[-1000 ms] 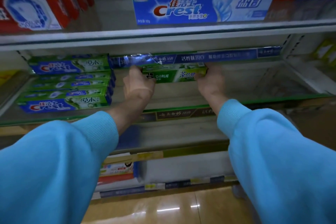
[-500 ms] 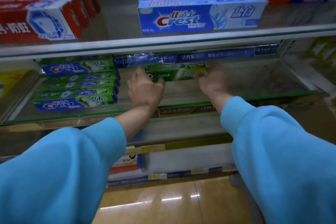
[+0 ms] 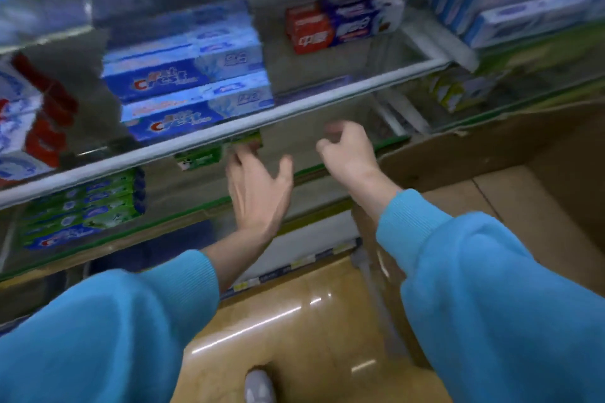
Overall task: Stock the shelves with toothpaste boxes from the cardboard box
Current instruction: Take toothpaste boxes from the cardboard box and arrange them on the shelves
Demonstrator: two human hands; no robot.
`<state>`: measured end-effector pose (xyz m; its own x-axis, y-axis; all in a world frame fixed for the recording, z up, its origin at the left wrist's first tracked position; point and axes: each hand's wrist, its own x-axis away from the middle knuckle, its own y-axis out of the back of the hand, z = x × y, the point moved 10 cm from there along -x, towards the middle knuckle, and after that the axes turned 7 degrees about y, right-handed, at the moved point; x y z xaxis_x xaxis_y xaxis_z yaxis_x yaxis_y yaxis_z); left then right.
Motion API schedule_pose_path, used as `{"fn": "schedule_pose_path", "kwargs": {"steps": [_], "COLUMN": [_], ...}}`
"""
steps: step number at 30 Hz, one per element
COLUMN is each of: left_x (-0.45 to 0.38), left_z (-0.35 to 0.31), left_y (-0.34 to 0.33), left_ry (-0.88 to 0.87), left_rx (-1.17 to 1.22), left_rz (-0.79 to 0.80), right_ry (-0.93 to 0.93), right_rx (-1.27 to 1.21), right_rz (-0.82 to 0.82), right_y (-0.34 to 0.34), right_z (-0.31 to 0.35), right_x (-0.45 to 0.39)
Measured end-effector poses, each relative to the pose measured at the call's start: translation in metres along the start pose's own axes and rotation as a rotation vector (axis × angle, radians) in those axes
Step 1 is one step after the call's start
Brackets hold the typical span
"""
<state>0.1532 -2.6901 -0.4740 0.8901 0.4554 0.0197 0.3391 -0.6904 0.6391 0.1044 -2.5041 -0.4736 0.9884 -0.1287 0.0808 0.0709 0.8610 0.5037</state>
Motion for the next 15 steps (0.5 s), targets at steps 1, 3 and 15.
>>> {"fn": "schedule_pose_path", "kwargs": {"steps": [1,3,15], "left_x": [0.008,0.026,0.115], "left_z": [-0.022,-0.064,-0.143], "left_y": [-0.01,-0.03,-0.247], "left_ry": [-0.027,-0.086,-0.103], "left_rx": [-0.002,0.012,-0.216], "left_rz": [0.016,0.056,0.662], "right_ry": [0.015,0.01,-0.493], "right_rx": [-0.024,-0.059,0.017], "right_rz": [-0.042,-0.148,-0.233], "right_y": [0.025,0.077,0.239], "right_z": [-0.001,-0.012,-0.225], "right_x": [0.003,0.008,0.032]}}
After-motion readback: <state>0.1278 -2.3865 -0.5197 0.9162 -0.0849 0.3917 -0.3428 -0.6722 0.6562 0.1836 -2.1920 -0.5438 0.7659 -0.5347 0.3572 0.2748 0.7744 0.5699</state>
